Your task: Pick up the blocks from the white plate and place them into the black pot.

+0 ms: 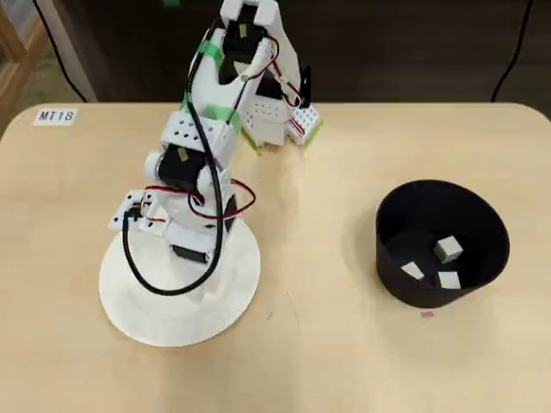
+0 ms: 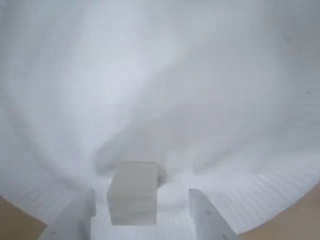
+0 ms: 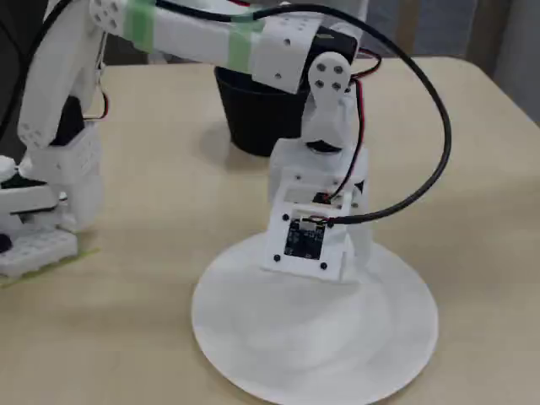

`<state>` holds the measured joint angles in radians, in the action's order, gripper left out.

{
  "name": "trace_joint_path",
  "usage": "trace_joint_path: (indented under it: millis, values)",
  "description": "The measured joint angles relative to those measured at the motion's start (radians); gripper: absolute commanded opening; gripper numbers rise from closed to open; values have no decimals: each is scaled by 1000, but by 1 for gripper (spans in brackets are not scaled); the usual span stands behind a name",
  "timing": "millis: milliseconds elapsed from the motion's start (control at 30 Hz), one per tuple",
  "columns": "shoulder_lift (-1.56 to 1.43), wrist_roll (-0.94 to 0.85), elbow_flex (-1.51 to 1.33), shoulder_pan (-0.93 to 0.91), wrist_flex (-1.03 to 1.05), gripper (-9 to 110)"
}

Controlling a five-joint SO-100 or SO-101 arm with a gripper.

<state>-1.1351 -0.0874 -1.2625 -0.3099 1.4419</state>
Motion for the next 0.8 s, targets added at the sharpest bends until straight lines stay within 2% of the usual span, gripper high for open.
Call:
trace_joint_path:
  millis: [133,500,800]
  values:
    - [18,6,0,0,-41,-2]
    - [2,-58,8,-9,-130,-2]
    - [-333,-268,8,164,-265,-2]
